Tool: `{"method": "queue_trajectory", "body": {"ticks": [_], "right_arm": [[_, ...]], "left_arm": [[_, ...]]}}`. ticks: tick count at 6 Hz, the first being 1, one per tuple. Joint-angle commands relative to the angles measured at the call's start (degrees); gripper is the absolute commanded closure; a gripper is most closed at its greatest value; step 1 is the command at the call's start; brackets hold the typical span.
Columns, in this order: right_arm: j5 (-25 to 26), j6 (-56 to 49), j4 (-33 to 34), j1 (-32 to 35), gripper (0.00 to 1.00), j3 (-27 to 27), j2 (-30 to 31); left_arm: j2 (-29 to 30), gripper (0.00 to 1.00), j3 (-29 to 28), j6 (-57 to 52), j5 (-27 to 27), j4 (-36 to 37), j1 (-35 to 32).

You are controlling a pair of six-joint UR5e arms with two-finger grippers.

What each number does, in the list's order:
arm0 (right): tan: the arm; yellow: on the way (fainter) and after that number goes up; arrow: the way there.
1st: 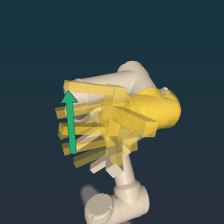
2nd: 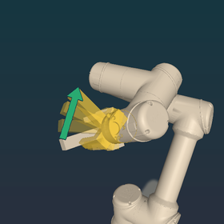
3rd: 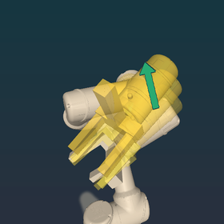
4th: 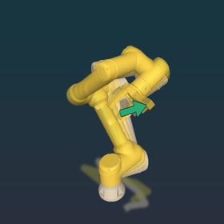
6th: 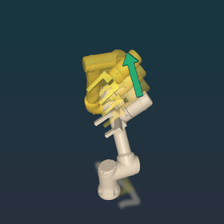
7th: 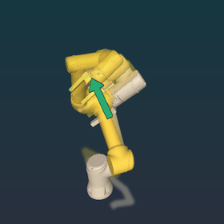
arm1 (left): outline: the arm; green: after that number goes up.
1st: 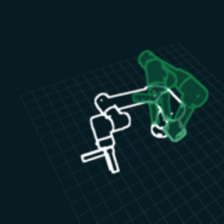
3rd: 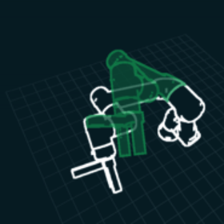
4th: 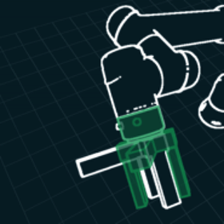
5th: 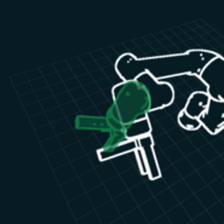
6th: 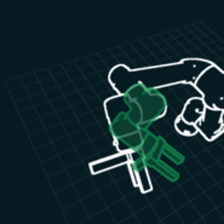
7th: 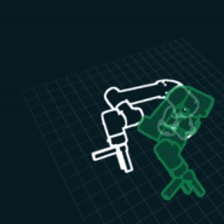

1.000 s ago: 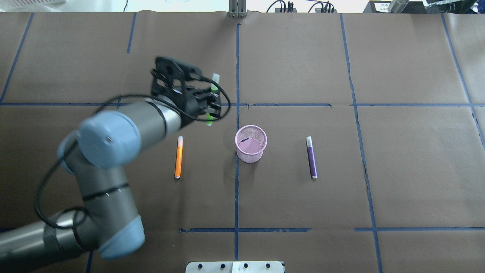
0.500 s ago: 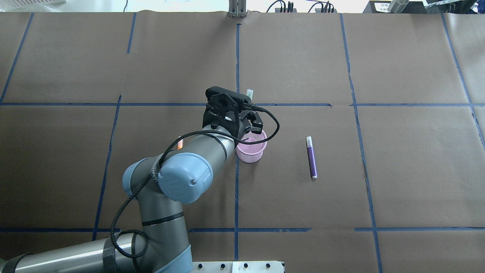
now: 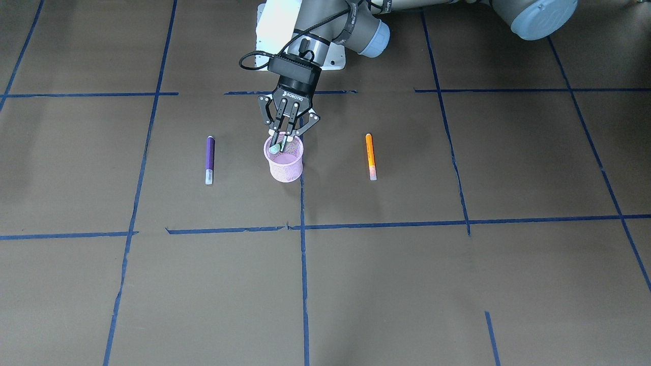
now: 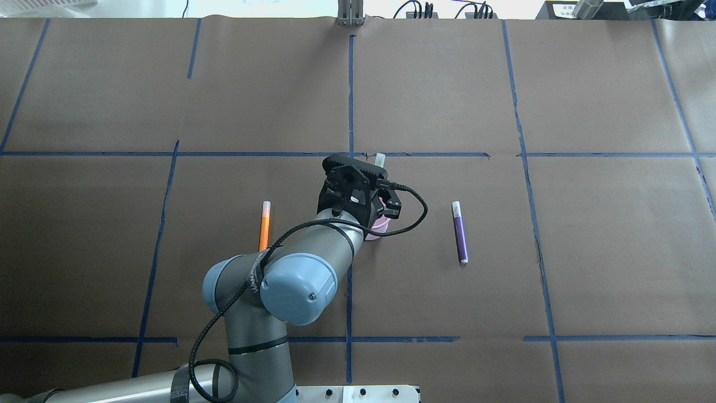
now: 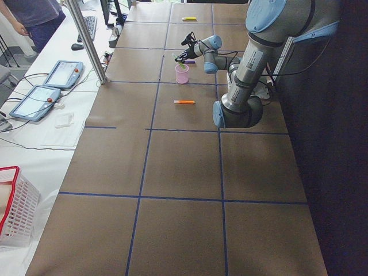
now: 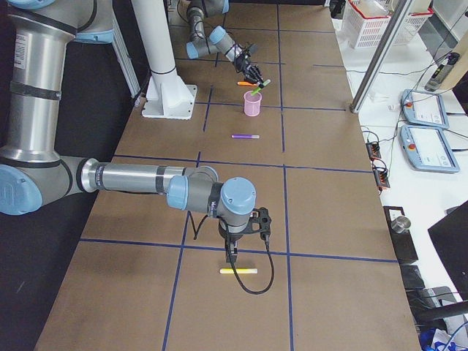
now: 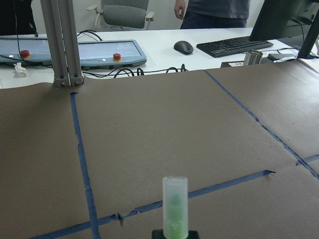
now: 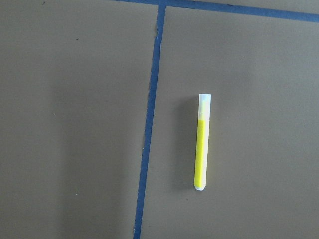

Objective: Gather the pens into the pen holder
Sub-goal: 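Carry the green highlighter with the left gripper and drop it into the lavender cup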

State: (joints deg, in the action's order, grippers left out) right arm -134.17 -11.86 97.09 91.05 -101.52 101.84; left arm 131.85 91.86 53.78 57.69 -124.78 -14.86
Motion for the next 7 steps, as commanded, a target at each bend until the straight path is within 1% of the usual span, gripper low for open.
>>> {"method": "queue_trajectory", "body": {"ticks": [1, 2, 3, 4, 5, 6, 7], "right_arm": [[0.0, 0.0, -0.1, 0.0, 0.0, 0.0, -0.1], [0.0, -0.1, -0.8, -0.1, 0.0, -0.1, -0.1], [0.0, 0.1, -3.3, -0.1, 0.0, 1.7, -0.1], [0.1, 0.7, -7.0, -0.1, 0.0, 4.4, -0.1], [0.0, 3.1, -10.7, -0.1, 0.0, 6.8, -0.1], [0.0, 4.5, -13.1, -0.1, 0.0, 9.0, -0.1], [0.0, 5.8, -16.8, -0.1, 0.0, 11.9, -0.1]], "left_arm": [[0.2, 0.0, 0.9, -0.1, 0.0, 0.1, 0.9], [0.2, 0.0, 3.0, -0.2, 0.5, 0.5, 0.4], [0.2, 0.0, 4.5, -0.1, 5.8, 1.2, -1.2], [-0.5, 0.0, 6.6, -0.1, 13.3, 6.9, -4.1], [-1.9, 0.0, 11.3, -0.2, 23.2, 20.1, -7.6], [-4.4, 0.0, 14.6, -1.7, 37.7, 29.9, -15.2], [-8.0, 0.0, 16.2, -10.6, 50.9, 31.6, -23.1]]}}
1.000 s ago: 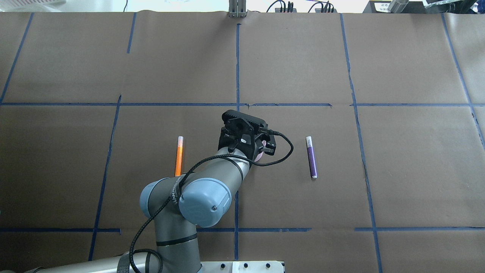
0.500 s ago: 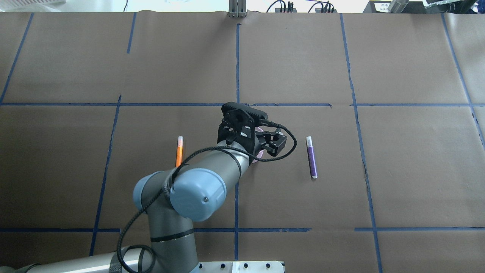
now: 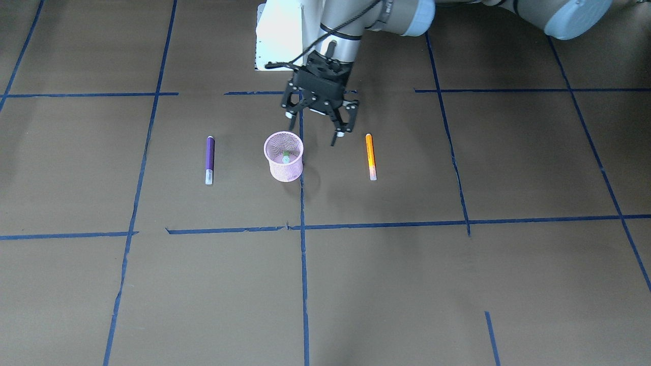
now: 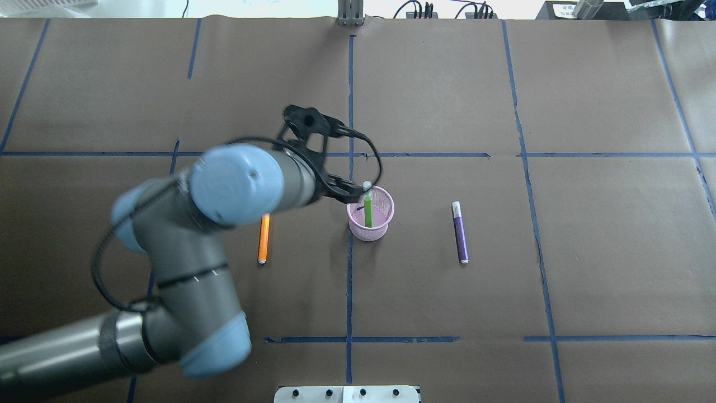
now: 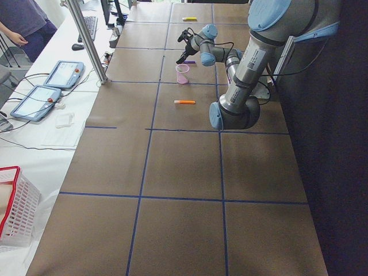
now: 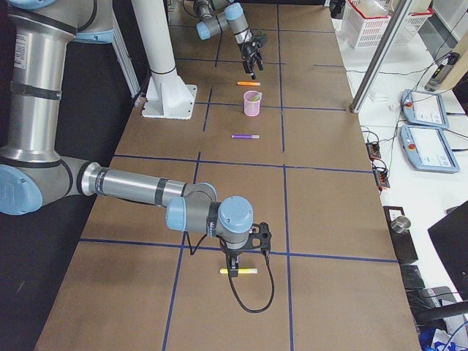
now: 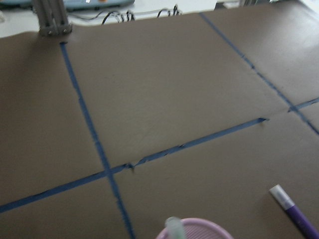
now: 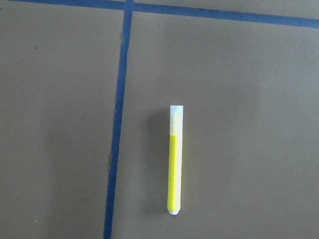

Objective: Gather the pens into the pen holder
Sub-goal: 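Raise the left gripper away from the cup while the right gripper grasps the yellow highlighter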

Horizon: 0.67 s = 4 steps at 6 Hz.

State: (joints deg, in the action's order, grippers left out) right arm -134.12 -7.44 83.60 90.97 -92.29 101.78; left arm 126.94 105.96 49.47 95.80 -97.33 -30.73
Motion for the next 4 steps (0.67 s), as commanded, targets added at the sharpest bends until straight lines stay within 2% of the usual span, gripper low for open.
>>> {"method": "queue_trajectory", "body": {"ticks": [1, 2, 3, 4], "right_arm": [[0.1, 4.9, -7.4, -2.1, 0.02, 4.3, -0.1], [0.4, 7.8, -10.3, -4.8, 0.07, 5.6, -0.9], [0.4, 7.9, -12.6, -6.1, 0.12, 10.1, -3.2], [0.3, 7.8, -17.5, -7.9, 0.13, 16.3, -5.8]], "left_arm": [[-7.8, 0.0, 2.7, -13.4, 20.7, 4.5, -12.6], [-9.5, 0.0, 3.5, -16.6, 23.0, 4.5, -14.8], [-9.9, 0.0, 4.2, -16.6, 23.0, 4.9, -14.9], [-9.9, 0.0, 4.9, -16.6, 23.0, 5.2, -14.8]]}}
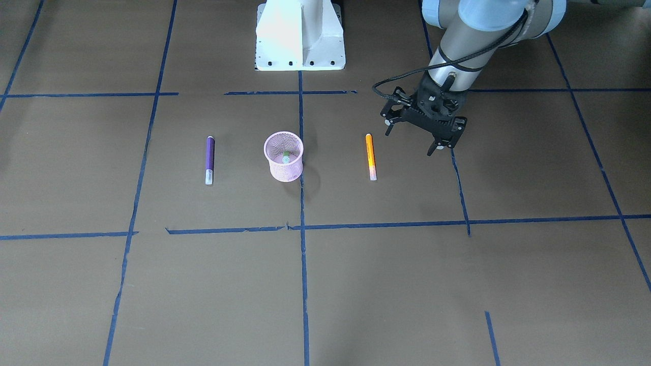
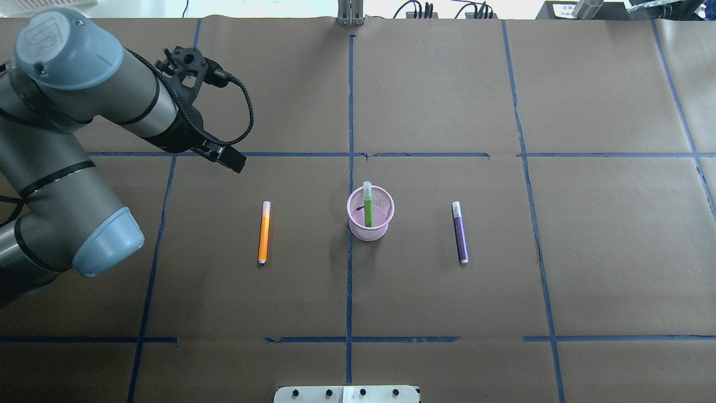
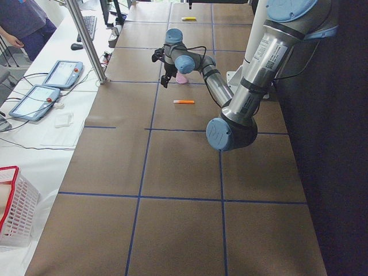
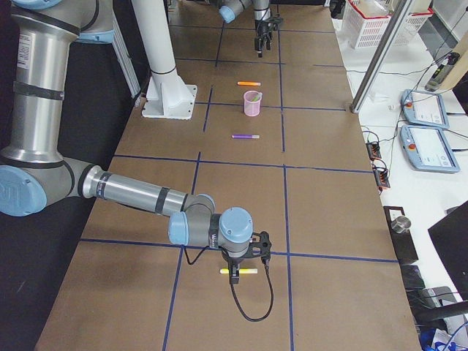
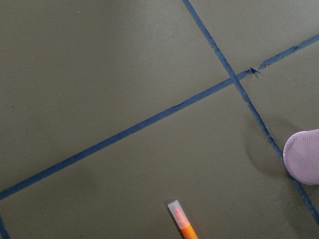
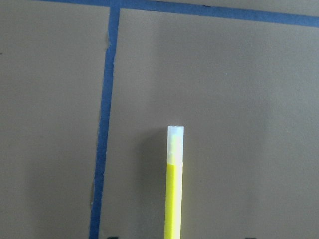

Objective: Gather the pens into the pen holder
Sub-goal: 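Raise the left gripper away from the cup while the right gripper grasps the yellow highlighter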

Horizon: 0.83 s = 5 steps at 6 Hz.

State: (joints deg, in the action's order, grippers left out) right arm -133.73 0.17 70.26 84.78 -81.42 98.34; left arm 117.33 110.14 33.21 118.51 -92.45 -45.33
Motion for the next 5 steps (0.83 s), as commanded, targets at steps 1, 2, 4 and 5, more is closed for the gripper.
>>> {"method": "queue_trajectory", "body": {"ticks": [1, 2, 4, 5], "right_arm": [[-0.1, 0.3, -6.4, -3.1, 0.14, 10.1, -4.9], [0.0, 0.3, -6.4, -4.6, 0.16, 10.7, -5.8], [0.1, 0.0, -6.4, -5.8, 0.25, 11.9, -6.1], [0.1, -0.1, -6.5, -6.3, 0.29, 12.4, -6.1]], "left_arm": [[-0.3, 0.0, 1.0, -0.3, 0.3, 0.4, -0.3], [-0.3, 0.0, 1.0, -0.3, 0.3, 0.4, -0.3], [-0.4, 0.0, 1.3, -0.2, 0.2, 0.4, -0.3], [-0.4, 0.0, 1.3, -0.2, 0.2, 0.4, -0.3]]}}
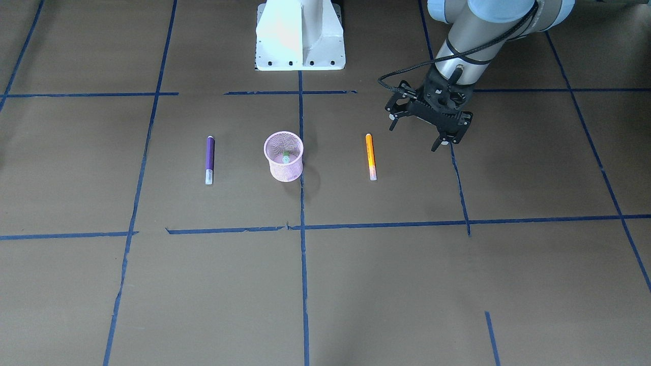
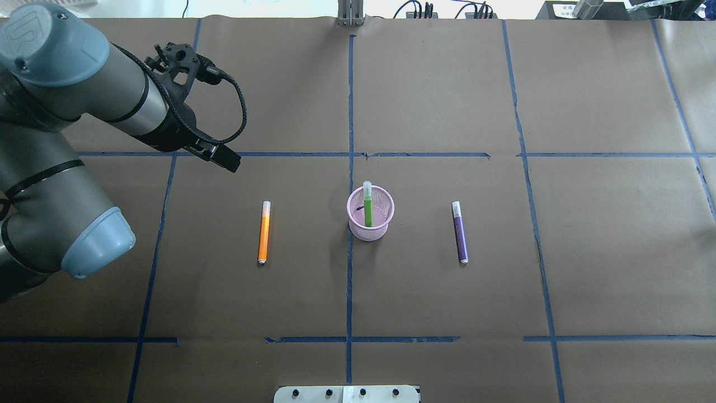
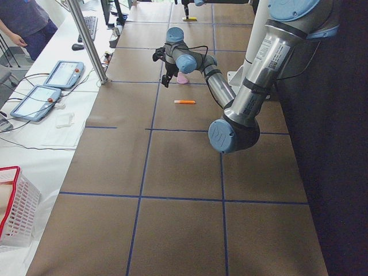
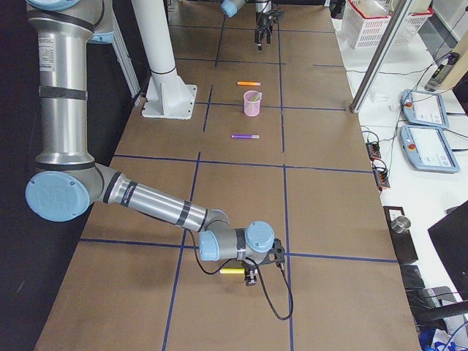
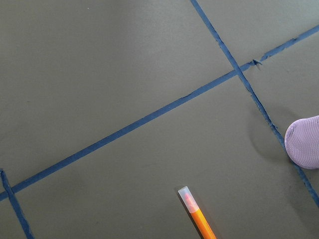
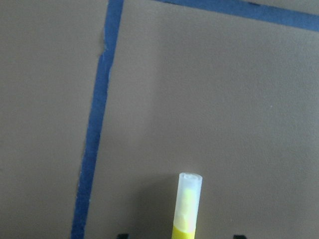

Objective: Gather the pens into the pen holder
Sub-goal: 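Raise the left gripper away from the cup while the right gripper grasps the yellow highlighter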

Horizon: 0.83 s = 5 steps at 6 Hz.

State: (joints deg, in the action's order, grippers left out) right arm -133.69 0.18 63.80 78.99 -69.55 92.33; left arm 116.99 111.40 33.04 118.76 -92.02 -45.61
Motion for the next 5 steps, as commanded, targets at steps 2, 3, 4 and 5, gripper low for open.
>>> {"method": "queue_trajectory", "body": {"ticks": [2, 3, 4, 5], "right_arm": [[0.1, -0.2, -0.2, -1.1, 0.45, 0.8, 0.0], [0.1, -0.3, -0.2, -1.4, 0.51, 0.8, 0.0], [0.1, -0.3, -0.2, -1.6, 0.63, 0.8, 0.0], [0.0, -0.4, -0.2, -1.6, 0.95, 0.5, -0.1]], "left_arm": [[-0.4, 0.0, 0.1, 0.0, 0.1, 0.0, 0.0], [-0.4, 0.0, 0.1, 0.0, 0.0, 0.0, 0.0], [-0.4, 0.0, 0.1, 0.0, 0.0, -0.1, 0.0], [-0.4, 0.0, 0.1, 0.0, 0.0, 0.0, 0.0]]}}
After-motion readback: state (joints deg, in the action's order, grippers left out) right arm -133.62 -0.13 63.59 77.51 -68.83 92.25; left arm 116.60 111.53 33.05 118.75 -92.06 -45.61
